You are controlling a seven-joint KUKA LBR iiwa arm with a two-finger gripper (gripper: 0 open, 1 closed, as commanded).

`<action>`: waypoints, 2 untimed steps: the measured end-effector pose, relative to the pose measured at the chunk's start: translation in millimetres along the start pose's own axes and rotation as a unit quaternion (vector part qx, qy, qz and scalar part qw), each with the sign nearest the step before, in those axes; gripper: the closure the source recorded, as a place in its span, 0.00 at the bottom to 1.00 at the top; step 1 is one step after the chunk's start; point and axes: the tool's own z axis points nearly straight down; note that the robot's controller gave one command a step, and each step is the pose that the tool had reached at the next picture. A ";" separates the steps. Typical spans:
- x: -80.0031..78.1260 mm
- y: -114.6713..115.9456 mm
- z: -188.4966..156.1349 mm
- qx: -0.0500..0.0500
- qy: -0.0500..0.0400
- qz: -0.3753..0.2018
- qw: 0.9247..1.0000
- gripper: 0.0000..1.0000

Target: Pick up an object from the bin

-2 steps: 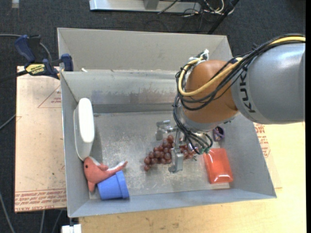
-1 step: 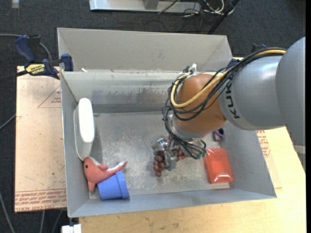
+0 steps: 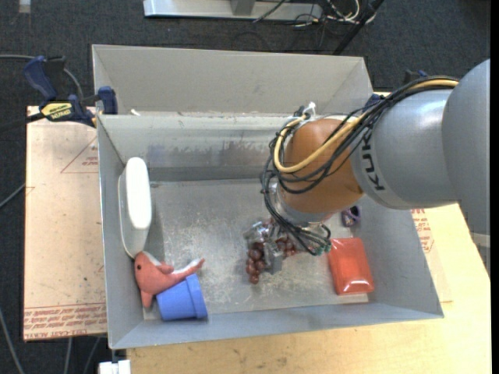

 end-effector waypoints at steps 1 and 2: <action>-4.8 0.6 -88.3 -0.001 0.000 -0.013 1.000 0.00; -7.8 -0.4 -105.6 0.001 -0.004 -0.015 1.000 0.00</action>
Offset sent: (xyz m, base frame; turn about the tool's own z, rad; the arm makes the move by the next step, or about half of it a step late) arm 0.0000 0.0000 0.0000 0.0000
